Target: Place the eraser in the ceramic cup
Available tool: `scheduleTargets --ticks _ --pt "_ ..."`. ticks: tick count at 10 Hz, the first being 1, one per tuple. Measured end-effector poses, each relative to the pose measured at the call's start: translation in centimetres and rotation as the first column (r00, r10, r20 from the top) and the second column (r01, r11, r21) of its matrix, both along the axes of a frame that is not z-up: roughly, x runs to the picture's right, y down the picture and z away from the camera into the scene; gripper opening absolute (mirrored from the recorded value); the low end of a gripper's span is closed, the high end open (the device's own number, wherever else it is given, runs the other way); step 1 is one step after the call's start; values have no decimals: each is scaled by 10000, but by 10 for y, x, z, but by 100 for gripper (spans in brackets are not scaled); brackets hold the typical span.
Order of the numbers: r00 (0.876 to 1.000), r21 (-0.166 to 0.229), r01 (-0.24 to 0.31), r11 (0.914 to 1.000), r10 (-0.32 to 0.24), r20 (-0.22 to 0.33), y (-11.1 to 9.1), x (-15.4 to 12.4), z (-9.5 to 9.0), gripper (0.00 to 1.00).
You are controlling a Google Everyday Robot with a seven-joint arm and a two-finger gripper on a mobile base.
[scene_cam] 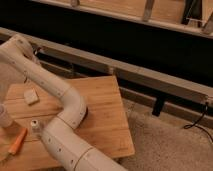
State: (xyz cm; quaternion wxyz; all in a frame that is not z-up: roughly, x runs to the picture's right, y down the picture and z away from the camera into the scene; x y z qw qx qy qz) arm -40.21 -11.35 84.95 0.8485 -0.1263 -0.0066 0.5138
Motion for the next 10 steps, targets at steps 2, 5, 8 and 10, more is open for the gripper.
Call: scheduleTargets --ticks 2,5,8,10 --pt "10000 1 0 10000 0 1 0 0 0 0" --pt "10000 0 1 10000 -1 2 0 0 0 0" --pt "9999 -310 121 9994 -117 120 10 0 7 0" --pt "9978 -929 526 9943 -487 444 32 -3 19 0"
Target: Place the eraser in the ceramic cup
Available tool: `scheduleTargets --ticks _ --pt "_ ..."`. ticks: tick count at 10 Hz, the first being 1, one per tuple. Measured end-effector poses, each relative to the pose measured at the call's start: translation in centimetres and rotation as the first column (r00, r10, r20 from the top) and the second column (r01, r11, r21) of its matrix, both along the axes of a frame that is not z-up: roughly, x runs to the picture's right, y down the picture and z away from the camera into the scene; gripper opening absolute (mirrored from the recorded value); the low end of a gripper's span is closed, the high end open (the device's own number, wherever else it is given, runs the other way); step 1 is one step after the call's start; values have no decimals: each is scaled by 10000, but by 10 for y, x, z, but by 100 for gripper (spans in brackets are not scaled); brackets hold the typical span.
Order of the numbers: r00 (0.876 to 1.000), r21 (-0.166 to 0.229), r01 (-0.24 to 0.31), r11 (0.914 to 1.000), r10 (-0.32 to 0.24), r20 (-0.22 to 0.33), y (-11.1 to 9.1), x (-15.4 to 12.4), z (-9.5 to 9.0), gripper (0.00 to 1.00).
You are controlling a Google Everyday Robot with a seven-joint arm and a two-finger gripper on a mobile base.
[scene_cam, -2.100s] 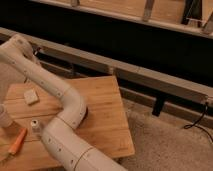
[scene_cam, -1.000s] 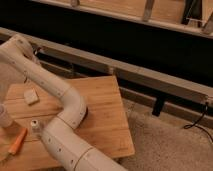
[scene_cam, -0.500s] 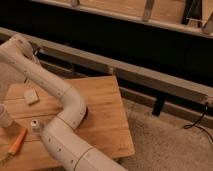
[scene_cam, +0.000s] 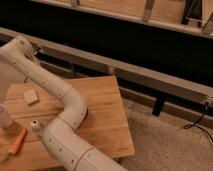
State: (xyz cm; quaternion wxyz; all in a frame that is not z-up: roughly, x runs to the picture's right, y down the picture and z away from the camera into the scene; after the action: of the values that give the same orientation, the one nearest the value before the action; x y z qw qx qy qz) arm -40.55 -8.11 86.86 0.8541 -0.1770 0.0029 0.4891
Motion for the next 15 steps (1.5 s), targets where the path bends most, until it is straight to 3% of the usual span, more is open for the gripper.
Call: scheduleTargets --ticks 2,5,8,11,15 --pt "9968 -785 655 9948 -616 511 29 -10 9 0" --pt "9800 -1369 1716 9756 -1548 1247 54 -30 5 0" --pt "9534 -1165 2721 9552 -2512 1673 54 -54 -20 0" --pt "9359 -723 3252 9429 -3099 1675 40 -70 -49 0" --pt "9207 -517 3623 9306 -3488 1751 39 -90 -74 0"
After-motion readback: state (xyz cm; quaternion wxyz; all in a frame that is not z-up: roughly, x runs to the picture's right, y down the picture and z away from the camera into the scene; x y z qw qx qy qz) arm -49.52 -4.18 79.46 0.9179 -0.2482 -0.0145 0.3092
